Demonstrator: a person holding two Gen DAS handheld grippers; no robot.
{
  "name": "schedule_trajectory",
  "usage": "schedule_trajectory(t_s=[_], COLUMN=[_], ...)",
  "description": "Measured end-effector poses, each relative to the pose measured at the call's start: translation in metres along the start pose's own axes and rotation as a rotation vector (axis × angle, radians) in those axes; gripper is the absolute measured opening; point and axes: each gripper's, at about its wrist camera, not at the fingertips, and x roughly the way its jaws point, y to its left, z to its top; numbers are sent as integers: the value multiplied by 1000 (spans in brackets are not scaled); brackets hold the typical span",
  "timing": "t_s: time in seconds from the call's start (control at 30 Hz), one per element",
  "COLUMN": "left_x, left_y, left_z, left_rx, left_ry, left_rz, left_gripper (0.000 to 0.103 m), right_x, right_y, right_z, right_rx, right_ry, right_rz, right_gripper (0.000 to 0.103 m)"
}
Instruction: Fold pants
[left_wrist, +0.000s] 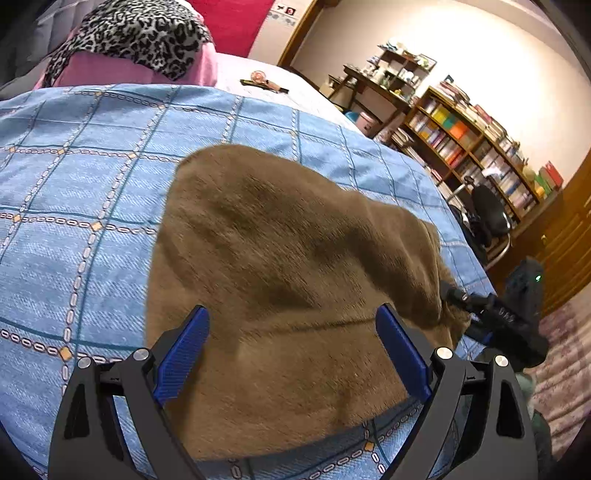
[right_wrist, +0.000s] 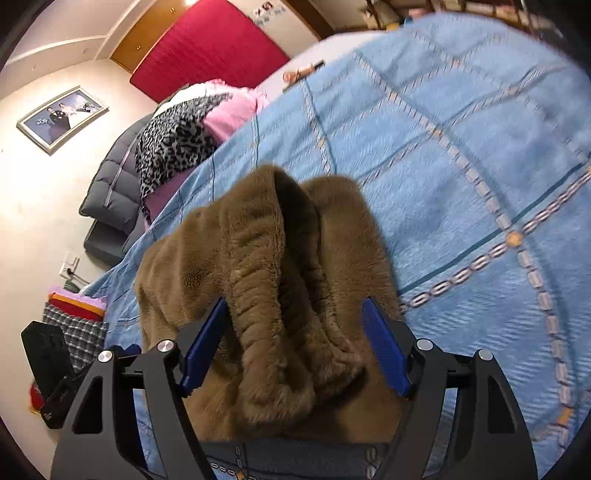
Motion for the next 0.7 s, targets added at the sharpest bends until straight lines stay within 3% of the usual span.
schedule_trajectory(t_s=[0.13, 0.27, 0.37, 0.47, 0.57, 0.7], left_x=[2, 5, 6, 4, 3, 9], left_y=[3, 2, -6, -16, -27, -40], left_z=[4, 8, 17, 29, 38, 51], left_rx=[-12, -15, 0, 15, 33, 61], left_ry=[2, 7, -7, -29, -49, -54], left_rz=[16, 16, 9, -4, -21, -26], left_gripper=[90, 90, 90, 90, 90, 90], right_x=[3, -4, -23, -48, -56, -28], right_y=[10, 19, 26, 40, 40, 13], right_z=[-1, 1, 12, 25, 30, 23], right_rx=[-53, -99, -100, -140, -147, -67], right_ry=[4, -9, -54, -128, -145, -34], right_rz=[-24, -72, -21, -21, -20, 5], right_gripper=[66, 37, 11, 11, 11, 15])
